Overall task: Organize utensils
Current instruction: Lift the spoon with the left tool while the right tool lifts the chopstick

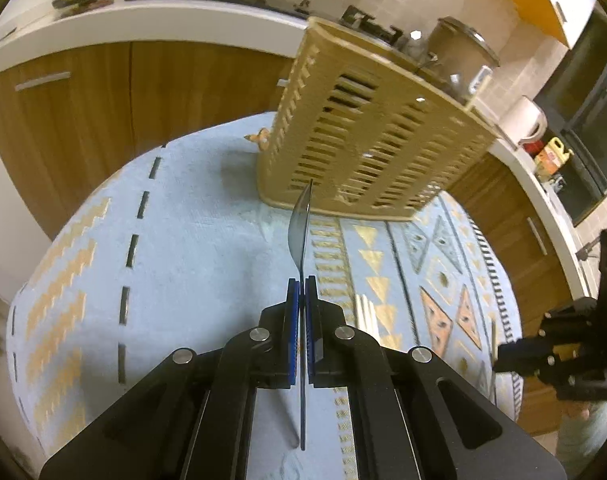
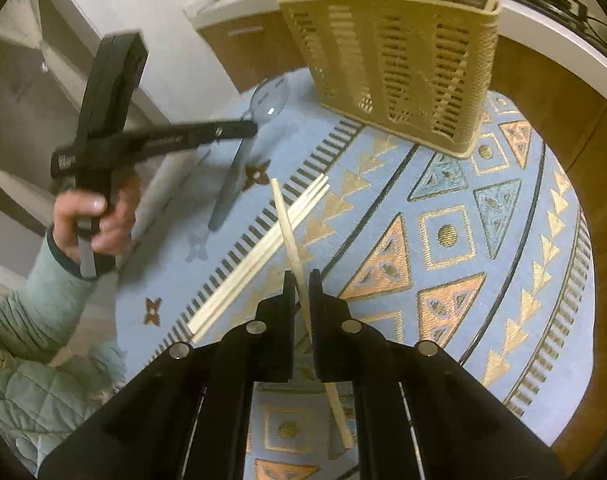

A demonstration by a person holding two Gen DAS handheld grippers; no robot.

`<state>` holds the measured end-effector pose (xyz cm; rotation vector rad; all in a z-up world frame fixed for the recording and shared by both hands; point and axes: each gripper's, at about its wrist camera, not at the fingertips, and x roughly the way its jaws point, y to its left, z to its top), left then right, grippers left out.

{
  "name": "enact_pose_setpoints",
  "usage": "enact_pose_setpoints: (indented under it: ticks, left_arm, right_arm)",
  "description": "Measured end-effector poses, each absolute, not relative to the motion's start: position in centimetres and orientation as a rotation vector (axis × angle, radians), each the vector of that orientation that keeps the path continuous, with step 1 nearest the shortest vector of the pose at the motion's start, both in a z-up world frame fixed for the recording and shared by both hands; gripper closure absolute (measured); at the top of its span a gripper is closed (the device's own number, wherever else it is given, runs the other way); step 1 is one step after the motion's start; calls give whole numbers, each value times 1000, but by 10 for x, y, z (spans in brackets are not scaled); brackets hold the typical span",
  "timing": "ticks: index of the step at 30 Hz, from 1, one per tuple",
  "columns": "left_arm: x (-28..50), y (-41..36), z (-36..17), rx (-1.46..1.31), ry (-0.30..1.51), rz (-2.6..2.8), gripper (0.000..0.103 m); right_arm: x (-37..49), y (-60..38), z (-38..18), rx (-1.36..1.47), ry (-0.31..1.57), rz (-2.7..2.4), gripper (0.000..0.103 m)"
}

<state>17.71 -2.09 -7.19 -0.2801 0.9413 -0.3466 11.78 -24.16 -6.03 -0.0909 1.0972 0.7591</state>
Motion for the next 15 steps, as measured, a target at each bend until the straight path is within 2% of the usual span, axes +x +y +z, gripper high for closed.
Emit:
enact_pose_setpoints:
  ticks: [6,11,12,14,15]
  left_arm:
    - [150,-20,-44,-299,837,-402,102]
    - [136,-17,-35,-286,809,-422,102]
    - [134,-15,-34,-286,803,-417,102]
    - [131,-12,-34,-300,792,-422,102]
    - [130,-10,-35,-313,787,-425,102]
  right_arm:
    - [104,-255,-50,16,978,793,101]
    - [100,-247,-61,-70,1018,765,100]
    - [102,-241,-63,-112,1055,760,98]
    - [105,-229,-65,-207,1096,757,88]
    - [109,-219,-69,-274,1125,747,77]
